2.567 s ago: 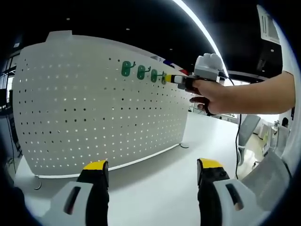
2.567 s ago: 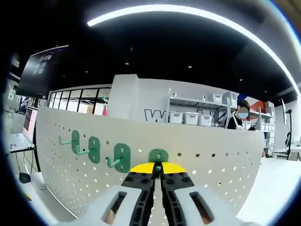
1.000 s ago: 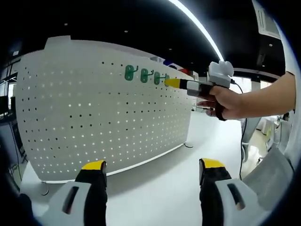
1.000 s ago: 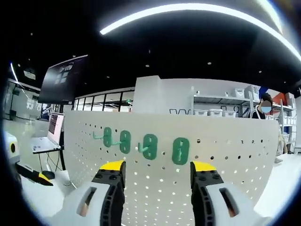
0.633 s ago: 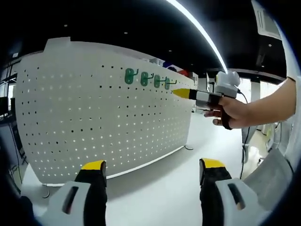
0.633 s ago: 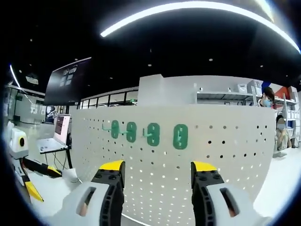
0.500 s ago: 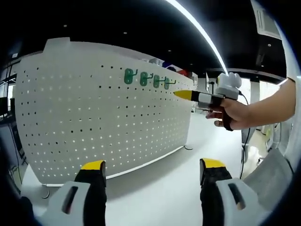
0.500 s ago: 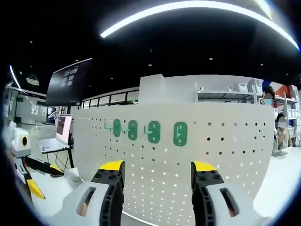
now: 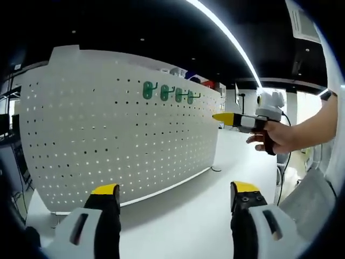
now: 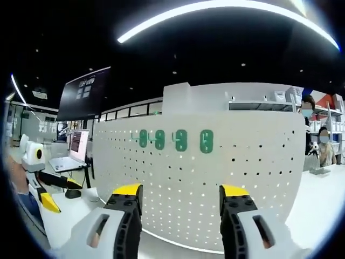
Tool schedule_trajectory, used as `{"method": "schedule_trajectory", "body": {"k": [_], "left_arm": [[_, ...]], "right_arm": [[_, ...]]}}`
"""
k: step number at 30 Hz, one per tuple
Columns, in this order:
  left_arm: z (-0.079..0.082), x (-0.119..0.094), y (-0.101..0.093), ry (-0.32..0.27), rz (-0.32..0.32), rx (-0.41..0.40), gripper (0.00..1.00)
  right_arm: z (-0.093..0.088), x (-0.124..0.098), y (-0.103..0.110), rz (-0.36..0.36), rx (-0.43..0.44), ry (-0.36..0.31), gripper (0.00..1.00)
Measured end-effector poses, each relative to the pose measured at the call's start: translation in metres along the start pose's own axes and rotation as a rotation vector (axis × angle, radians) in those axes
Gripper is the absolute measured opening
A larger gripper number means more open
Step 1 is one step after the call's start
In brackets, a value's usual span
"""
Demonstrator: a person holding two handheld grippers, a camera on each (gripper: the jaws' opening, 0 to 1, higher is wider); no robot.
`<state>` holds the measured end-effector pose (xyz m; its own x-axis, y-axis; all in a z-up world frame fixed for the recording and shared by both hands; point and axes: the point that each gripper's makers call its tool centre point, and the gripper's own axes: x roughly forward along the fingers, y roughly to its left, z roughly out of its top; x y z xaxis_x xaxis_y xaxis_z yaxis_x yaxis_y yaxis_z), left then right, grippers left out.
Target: Insert the hook assembly into the mounting plate slot until the hook locks in place.
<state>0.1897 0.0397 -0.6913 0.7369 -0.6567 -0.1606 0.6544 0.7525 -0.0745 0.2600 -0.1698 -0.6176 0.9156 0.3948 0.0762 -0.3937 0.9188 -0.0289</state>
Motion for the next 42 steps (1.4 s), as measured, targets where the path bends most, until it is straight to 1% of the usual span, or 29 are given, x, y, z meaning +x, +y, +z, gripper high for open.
{"method": "schedule_trajectory", "body": {"k": [2, 5, 10, 20, 28, 33, 36, 42], "left_arm": [[0.0, 0.0, -0.001, -0.001, 0.001, 0.005, 0.88], [0.0, -0.001, -0.002, 0.002, -0.002, 0.006, 0.88], [0.002, -0.004, -0.003, -0.005, -0.001, 0.015, 0.89], [-0.002, -0.015, 0.002, -0.004, 0.021, 0.007, 0.91], [-0.004, -0.027, 0.004, -0.011, 0.042, 0.0, 0.93], [-0.011, -0.037, 0.008, 0.001, 0.062, -0.002, 0.94], [-0.012, -0.041, 0.01, 0.003, 0.072, -0.006, 0.94], [-0.02, -0.05, 0.012, 0.01, 0.085, -0.029, 0.95]], "right_arm": [[-0.005, -0.008, 0.001, 0.001, 0.009, 0.004, 0.57], [-0.011, -0.016, 0.003, 0.004, 0.0, 0.019, 0.57], [-0.019, -0.03, 0.002, -0.003, 0.015, 0.031, 0.59], [-0.035, -0.053, 0.007, 0.005, 0.026, 0.064, 0.61], [-0.044, -0.072, 0.012, 0.021, 0.032, 0.083, 0.64], [-0.049, -0.083, 0.014, 0.024, 0.039, 0.094, 0.65], [-0.054, -0.091, 0.015, 0.023, 0.043, 0.111, 0.66], [-0.054, -0.103, 0.013, 0.013, 0.057, 0.113, 0.66]]}}
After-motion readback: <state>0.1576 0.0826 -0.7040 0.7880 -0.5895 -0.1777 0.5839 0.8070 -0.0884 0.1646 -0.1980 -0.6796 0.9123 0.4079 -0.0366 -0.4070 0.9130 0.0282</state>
